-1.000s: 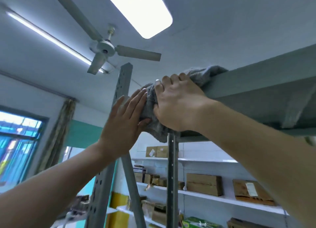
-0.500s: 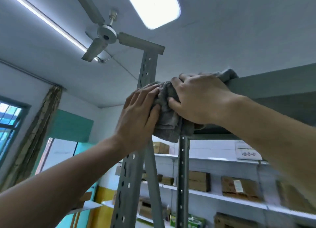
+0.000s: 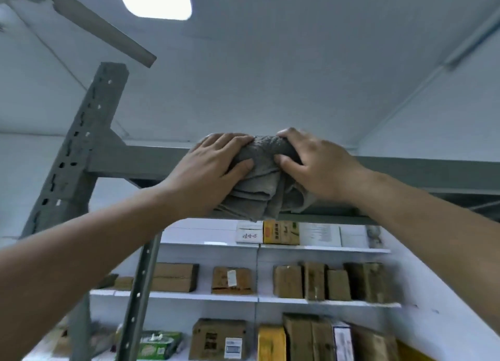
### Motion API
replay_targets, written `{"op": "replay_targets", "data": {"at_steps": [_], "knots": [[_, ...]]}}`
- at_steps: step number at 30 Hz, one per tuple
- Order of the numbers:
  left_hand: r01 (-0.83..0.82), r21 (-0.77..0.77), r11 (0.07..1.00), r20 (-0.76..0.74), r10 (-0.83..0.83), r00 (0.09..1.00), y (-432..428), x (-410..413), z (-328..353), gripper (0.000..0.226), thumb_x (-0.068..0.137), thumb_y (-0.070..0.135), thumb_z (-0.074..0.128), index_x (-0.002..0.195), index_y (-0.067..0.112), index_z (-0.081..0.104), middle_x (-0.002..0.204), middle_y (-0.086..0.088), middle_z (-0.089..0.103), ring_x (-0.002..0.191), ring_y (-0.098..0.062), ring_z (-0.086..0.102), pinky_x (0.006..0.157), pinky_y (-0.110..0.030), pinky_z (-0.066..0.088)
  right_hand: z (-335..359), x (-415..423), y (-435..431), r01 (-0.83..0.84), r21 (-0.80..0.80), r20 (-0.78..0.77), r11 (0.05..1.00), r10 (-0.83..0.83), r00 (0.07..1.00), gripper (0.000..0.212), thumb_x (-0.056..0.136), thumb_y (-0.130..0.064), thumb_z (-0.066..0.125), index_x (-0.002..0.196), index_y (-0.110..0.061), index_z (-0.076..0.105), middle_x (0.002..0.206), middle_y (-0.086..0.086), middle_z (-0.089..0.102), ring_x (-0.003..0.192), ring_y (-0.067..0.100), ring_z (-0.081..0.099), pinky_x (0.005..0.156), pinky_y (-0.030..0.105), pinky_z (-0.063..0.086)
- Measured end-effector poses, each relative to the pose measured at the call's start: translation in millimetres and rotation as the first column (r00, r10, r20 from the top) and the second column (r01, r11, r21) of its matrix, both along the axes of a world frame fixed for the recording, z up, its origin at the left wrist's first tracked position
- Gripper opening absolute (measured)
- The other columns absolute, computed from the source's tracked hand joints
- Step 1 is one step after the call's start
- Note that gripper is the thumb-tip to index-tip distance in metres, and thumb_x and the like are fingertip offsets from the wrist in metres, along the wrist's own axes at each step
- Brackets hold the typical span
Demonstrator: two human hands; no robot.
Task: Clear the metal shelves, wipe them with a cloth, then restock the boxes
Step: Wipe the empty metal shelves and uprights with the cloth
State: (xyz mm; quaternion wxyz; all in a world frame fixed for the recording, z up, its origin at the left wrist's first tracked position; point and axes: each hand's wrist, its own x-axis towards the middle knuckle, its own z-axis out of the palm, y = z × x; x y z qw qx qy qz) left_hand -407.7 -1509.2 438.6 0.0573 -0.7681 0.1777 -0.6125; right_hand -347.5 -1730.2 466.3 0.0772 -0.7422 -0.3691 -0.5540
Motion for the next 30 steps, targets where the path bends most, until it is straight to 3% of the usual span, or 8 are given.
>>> {"op": "replay_targets", "data": {"at_steps": [5,10,16,21,24,27,30], "knots": [[0.039,0.048,0.998,-0.064,-0.036,0.997,-112,29,10,0.047,0.103,0.047,0.042,0.146,0.028,0.041,0.148,0.009,0.047,0.138,-0.013,0.037,0.114,-0.045,0.034,-1,19,-115,0.030,0.037,-0.077,0.999,-0.027,0.997,0.039,0.101,-0.048,0.048,0.136,-0.030,0.043,0.131,-0.002,0.056,0.109,0.021,0.055,0.083,0.036,0.041],[0.108,0.078,0.991,-0.121,-0.098,0.988,-249,71,21,0.040,0.103,0.041,0.046,0.140,0.026,0.046,0.141,0.005,0.052,0.130,-0.016,0.043,0.107,-0.040,0.041,3,38,-247,0.144,0.095,-0.172,0.985,-0.126,0.977,0.030,0.100,-0.044,0.053,0.125,-0.029,0.049,0.116,-0.003,0.063,0.099,0.020,0.056,0.080,0.035,0.041],[0.041,0.143,0.989,-0.182,-0.015,0.983,-403,120,37,0.040,0.105,0.049,0.036,0.136,0.027,0.046,0.137,0.004,0.054,0.126,-0.020,0.049,0.090,-0.039,0.042,6,76,-389,0.203,0.227,-0.336,0.952,-0.119,0.934,0.011,0.098,-0.041,0.052,0.104,-0.034,0.047,0.099,-0.005,0.062,0.096,0.023,0.060,0.090,0.048,0.050],[0.007,0.204,0.979,-0.272,0.050,0.961,-515,153,56,0.037,0.106,0.049,0.033,0.118,0.020,0.052,0.120,-0.004,0.063,0.095,-0.024,0.053,0.076,-0.036,0.037,5,113,-481,0.250,0.315,-0.390,0.916,-0.116,0.914,0.020,0.101,-0.039,0.040,0.106,-0.020,0.045,0.100,0.010,0.062,0.098,0.032,0.058,0.092,0.051,0.047],[0.019,0.234,0.972,-0.258,0.043,0.965,-574,172,59,0.034,0.106,0.049,0.032,0.111,0.020,0.049,0.109,-0.004,0.061,0.090,-0.024,0.049,0.078,-0.036,0.037,3,136,-536,0.269,0.367,-0.390,0.890,-0.115,0.913,0.024,0.103,-0.035,0.037,0.111,-0.015,0.046,0.105,0.013,0.062,0.101,0.033,0.057,0.093,0.048,0.045],[0.031,0.230,0.973,-0.243,0.027,0.970,-629,190,61,0.032,0.106,0.048,0.033,0.108,0.021,0.049,0.099,-0.002,0.053,0.090,-0.024,0.049,0.078,-0.036,0.036,5,148,-589,0.289,0.402,-0.403,0.869,-0.115,0.908,0.027,0.102,-0.033,0.036,0.113,-0.011,0.047,0.108,0.015,0.062,0.098,0.030,0.055,0.087,0.044,0.044],[0.085,0.224,0.971,-0.231,-0.031,0.972,-698,218,61,0.035,0.105,0.046,0.034,0.108,0.018,0.056,0.100,-0.003,0.057,0.090,-0.025,0.053,0.077,-0.037,0.039,6,169,-655,0.319,0.430,-0.406,0.844,-0.135,0.904,0.023,0.102,-0.033,0.036,0.101,-0.013,0.049,0.099,0.008,0.060,0.086,0.021,0.050,0.075,0.038,0.038]]}}
